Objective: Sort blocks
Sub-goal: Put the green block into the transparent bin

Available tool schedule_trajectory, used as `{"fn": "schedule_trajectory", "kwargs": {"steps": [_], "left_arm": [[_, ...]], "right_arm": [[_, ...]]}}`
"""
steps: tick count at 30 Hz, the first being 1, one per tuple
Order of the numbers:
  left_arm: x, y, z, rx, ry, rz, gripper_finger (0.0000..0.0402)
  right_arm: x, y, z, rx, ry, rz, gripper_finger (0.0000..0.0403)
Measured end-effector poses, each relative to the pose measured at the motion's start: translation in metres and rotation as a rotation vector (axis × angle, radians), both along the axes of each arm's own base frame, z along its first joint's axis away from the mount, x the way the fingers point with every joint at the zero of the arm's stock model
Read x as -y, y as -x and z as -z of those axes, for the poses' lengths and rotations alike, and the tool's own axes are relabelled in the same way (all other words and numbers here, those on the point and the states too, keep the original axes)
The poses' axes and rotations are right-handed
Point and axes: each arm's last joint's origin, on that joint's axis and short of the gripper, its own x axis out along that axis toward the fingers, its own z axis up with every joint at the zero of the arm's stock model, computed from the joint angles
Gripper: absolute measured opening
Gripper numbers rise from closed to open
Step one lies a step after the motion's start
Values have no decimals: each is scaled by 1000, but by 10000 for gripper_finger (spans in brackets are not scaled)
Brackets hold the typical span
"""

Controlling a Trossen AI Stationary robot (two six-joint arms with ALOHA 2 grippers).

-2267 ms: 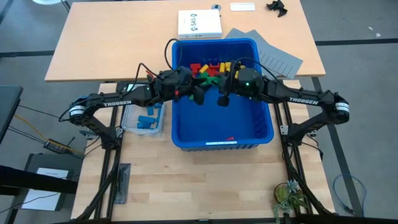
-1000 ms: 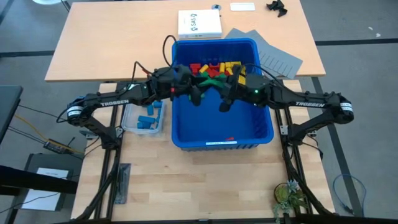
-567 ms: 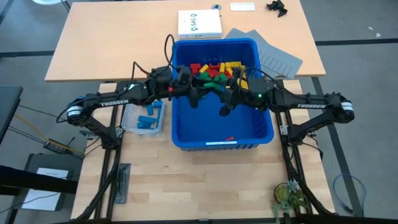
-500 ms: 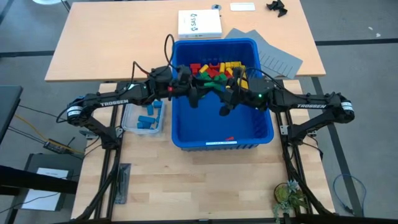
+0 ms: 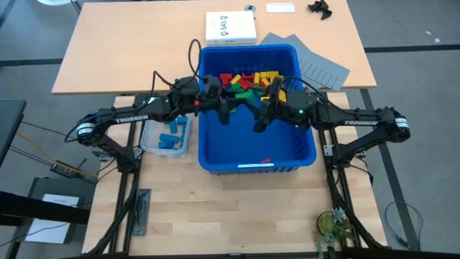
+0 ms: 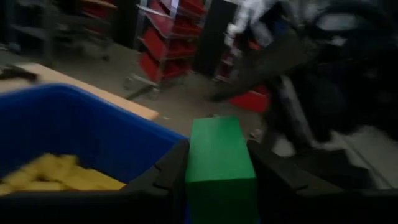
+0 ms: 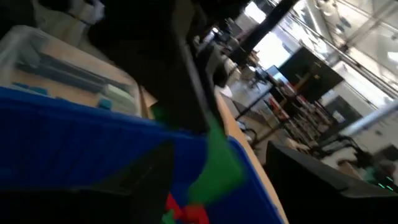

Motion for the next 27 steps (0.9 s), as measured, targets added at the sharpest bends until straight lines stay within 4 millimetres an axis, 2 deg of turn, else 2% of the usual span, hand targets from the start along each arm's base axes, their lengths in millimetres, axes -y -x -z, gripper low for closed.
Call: {"fn": "schedule_trajectory", "kwargs": {"steps": [4,8,12,15,19,23,27], "left_arm": [[-8,11,-11,-44,-58,-93,142],[-13,30,-21,-182,-92,-217,142],[-11,50,-28,-364,6,-269,142],[-8,65,-31,-525,43,-338,144],[-5,83,-24,-717,121,-429,145],[-4,111,-6,-985,272,-595,145],[-1,121,16,-1135,343,-674,146]], "right_arm": [[-1,16,-6,-1,-34,16,268],[1,34,-8,-13,-122,-11,269],[11,47,-3,-57,-226,12,261],[22,49,5,-70,-298,19,253],[36,48,21,-104,-336,39,244],[48,45,38,-122,-359,88,237],[58,41,51,-153,-393,85,233]]}}
